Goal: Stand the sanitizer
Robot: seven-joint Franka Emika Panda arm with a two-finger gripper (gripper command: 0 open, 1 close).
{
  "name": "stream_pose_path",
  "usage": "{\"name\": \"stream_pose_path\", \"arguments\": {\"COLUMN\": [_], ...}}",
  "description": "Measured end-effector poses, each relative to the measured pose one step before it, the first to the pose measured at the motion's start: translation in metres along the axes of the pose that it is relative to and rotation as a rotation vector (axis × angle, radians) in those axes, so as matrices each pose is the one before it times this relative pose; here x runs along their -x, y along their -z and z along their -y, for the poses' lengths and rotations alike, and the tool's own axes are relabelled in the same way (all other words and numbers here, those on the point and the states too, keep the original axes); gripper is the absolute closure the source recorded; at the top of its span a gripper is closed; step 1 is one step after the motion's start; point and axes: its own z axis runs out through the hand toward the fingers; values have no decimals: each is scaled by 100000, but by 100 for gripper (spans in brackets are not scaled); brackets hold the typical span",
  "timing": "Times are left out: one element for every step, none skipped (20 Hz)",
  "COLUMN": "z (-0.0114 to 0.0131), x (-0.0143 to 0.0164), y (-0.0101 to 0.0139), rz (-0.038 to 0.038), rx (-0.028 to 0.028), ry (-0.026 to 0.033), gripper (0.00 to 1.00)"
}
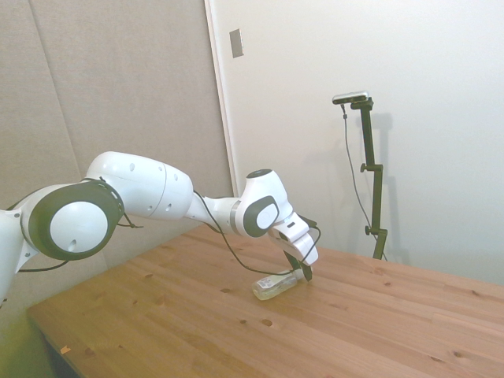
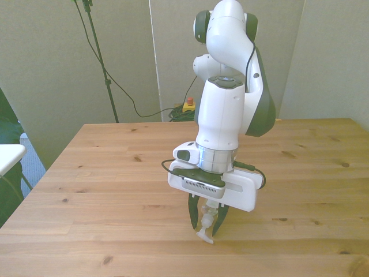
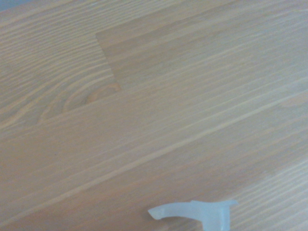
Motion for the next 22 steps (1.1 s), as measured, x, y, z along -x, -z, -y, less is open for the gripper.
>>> {"name": "stream_pose_path", "arguments": {"z": [12, 0, -15, 13, 38, 61, 59, 67, 53, 90, 77, 65, 66, 162, 306, 381, 363, 304, 193, 121, 45, -55], "x": [-92, -56, -25, 5, -30, -34, -18, -5, -6, -32, -12, 25, 20, -34, -164, -276, -229, -91, 51, 299, 477, 602], "y": [45, 23, -10, -25, 29, 32, 11, -6, -16, 17, 21, 38, 67, 258, 617, 997, 1175, 1289, 1222, 1107, 995, 892], "rz": [386, 278, 409, 509, 352, 335, 483, 619, 437, 197, 286, 562, 299, -229, -1163, -1809, -1921, -2316, -2353, -2556, -2468, -2201], "rx": [345, 270, 521, 504, 396, 291, 315, 268, 288, 339, 426, 436, -177, -993, -2341, -3349, -3160, -3124, -2827, -2474, -2552, -2257], "ry": [-304, -166, -150, -188, -151, -151, -218, -181, -10, -28, -47, -213, -354, -400, -654, -781, -585, -438, -525, -6, -73, -16], "gripper": [100, 100, 100, 100, 100, 100, 100, 100, 100, 100, 100, 100, 100, 100, 100, 100, 100, 100, 100, 100, 100, 100]}}
